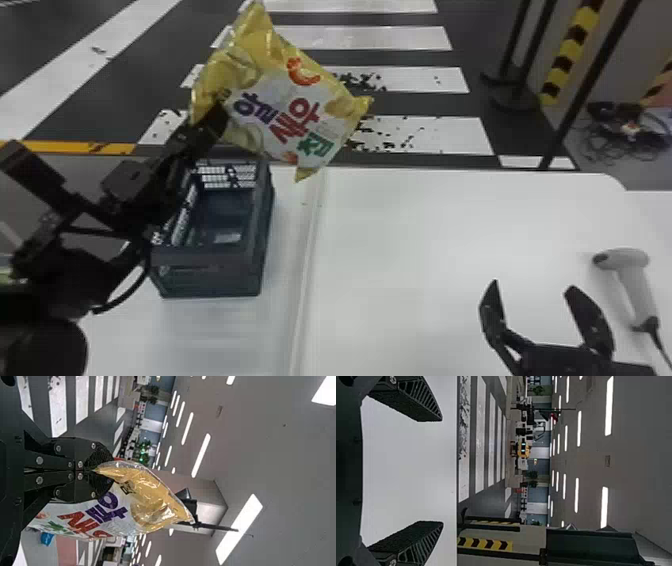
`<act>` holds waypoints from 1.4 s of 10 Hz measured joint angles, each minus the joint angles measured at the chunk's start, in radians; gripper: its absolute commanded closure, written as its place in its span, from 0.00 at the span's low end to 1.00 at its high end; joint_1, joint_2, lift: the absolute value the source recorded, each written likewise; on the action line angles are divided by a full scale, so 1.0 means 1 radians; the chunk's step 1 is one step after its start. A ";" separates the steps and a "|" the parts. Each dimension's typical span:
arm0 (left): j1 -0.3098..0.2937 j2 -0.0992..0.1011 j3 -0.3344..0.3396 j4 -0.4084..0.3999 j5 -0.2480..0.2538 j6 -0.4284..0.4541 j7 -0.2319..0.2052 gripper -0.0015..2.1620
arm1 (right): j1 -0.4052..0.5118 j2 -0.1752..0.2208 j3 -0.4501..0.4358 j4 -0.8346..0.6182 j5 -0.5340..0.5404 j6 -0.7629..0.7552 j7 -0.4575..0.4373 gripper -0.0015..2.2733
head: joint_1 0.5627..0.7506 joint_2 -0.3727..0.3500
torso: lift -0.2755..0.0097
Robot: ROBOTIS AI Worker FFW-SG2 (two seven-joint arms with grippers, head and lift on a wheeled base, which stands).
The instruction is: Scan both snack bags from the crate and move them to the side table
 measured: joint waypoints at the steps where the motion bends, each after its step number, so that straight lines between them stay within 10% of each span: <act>1: -0.040 -0.018 -0.069 0.043 -0.018 0.018 0.001 0.99 | 0.004 0.000 -0.002 -0.005 0.000 0.000 -0.001 0.03 | 0.70 0.47 | 0.62; 6: -0.206 -0.106 -0.327 0.346 0.017 0.111 -0.012 0.99 | 0.027 0.003 -0.048 -0.038 -0.004 0.000 -0.005 0.03 | 0.70 0.20 | 0.62; 10: -0.211 -0.121 -0.426 0.395 0.043 0.234 0.019 0.98 | 0.023 0.003 -0.061 -0.036 -0.015 0.000 -0.005 0.03 | 0.70 0.08 | 0.62; 11: -0.204 -0.122 -0.443 0.399 0.025 0.264 0.043 0.79 | 0.021 0.003 -0.062 -0.034 -0.015 0.000 -0.005 0.03 | 0.70 0.07 | 0.62; 12: -0.193 -0.122 -0.457 0.397 0.013 0.292 0.079 0.18 | 0.020 0.003 -0.063 -0.031 -0.016 0.000 -0.005 0.03 | 0.70 0.06 | 0.62; 14: -0.176 -0.116 -0.471 0.382 0.000 0.311 0.119 0.00 | 0.019 0.004 -0.064 -0.029 -0.020 0.001 -0.005 0.03 | 0.70 0.04 | 0.62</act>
